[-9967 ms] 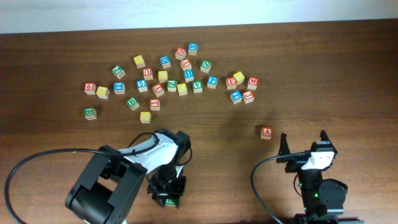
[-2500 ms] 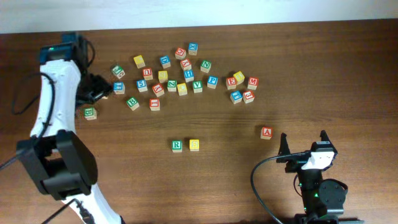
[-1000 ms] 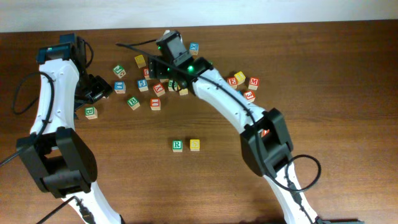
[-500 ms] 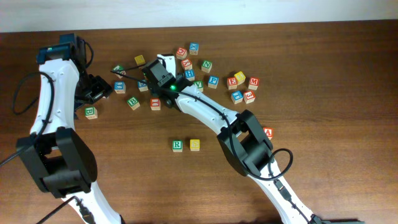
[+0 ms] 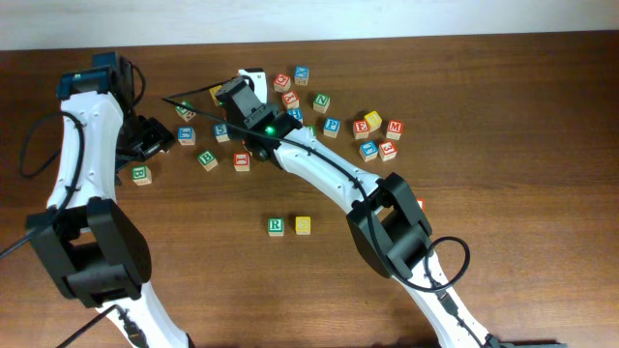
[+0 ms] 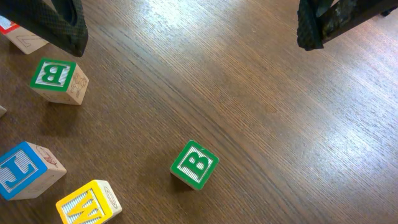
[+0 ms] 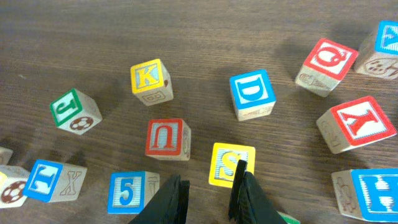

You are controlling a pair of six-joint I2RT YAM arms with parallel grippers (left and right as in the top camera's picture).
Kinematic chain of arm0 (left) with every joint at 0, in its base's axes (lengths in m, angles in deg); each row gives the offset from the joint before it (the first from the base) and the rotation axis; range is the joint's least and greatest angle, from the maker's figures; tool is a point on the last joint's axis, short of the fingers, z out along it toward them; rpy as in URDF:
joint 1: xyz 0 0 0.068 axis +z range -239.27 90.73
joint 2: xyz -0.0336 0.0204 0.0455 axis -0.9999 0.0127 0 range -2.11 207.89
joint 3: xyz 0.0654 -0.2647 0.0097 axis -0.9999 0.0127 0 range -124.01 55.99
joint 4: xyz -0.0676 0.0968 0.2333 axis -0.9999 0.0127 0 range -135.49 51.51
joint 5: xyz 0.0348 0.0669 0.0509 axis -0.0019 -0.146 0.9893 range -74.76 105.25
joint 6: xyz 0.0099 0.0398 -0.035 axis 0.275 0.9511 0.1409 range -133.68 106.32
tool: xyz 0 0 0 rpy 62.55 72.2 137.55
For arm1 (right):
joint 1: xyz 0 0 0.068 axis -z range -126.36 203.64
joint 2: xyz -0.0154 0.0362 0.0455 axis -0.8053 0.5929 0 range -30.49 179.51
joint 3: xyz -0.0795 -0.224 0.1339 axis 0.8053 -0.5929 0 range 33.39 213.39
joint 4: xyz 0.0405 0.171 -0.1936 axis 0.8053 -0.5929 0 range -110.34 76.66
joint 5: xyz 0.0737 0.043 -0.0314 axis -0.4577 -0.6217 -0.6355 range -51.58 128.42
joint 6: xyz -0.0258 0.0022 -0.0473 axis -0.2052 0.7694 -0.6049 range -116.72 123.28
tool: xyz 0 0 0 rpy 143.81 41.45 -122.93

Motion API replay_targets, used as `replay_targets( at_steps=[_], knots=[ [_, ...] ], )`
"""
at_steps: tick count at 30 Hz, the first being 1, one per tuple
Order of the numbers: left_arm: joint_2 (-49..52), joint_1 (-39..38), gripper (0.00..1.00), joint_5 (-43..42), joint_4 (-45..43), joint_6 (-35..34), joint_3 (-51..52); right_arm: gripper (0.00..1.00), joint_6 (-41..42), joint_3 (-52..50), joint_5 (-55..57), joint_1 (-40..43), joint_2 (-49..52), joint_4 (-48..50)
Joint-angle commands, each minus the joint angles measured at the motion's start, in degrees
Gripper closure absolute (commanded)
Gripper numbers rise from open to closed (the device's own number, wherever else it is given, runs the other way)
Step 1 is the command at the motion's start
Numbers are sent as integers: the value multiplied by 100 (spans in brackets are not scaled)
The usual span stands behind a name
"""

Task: Spell out RSS
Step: 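Reach the right gripper into the cluster and grasp another yellow S block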

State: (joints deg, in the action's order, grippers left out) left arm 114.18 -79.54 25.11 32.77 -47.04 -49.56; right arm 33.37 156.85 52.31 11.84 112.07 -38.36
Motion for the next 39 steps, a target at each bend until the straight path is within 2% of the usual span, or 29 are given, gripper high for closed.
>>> replay_targets(
  at_steps=[1,6,9,14,17,18,19,22,24,25,26,27,28,30,33,35,38,39],
  knots=[
    [20,17,1,39,2,44,-22,93,48,17,-450,-101,31,-352],
    [20,17,1,39,2,46,-22,94,114,9,-273,9,192,-636],
    [20,17,1,39,2,44,-22,96,682,9,-304,55,214,-756],
    [20,17,1,39,2,44,-22,96,686,-7,-507,70,269,-726],
    [20,17,1,39,2,44,-22,95,680,-24,61,92,339,-778],
    [20,17,1,39,2,44,-22,93,682,-24,114,197,337,-866],
    [20,17,1,39,2,44,-22,96,682,-24,116,286,337,-1005],
    [20,17,1,39,2,44,-22,96,632,-22,83,470,278,-1235],
    [20,17,1,39,2,44,-22,86,219,166,-37,431,188,-1200],
    [20,17,1,39,2,46,-22,69,-109,297,-138,376,188,-1043],
    [20,17,1,39,2,44,-22,46,-295,323,-299,319,188,-754],
    [20,17,1,39,2,44,-22,30,-289,321,-319,280,197,-516],
    [20,17,1,39,2,44,-22,20,-289,319,-317,243,216,-223],
    [20,17,1,39,2,44,-22,14,-284,319,-323,238,317,251],
    [20,17,1,39,2,44,-22,18,-282,319,-468,232,592,343],
    [20,17,1,39,2,44,-22,35,-284,319,-428,232,723,343],
    [20,17,1,39,2,46,-22,41,-282,319,-400,240,837,354],
    [20,17,1,39,2,44,-22,50,-282,319,-337,240,868,363]
  ],
)
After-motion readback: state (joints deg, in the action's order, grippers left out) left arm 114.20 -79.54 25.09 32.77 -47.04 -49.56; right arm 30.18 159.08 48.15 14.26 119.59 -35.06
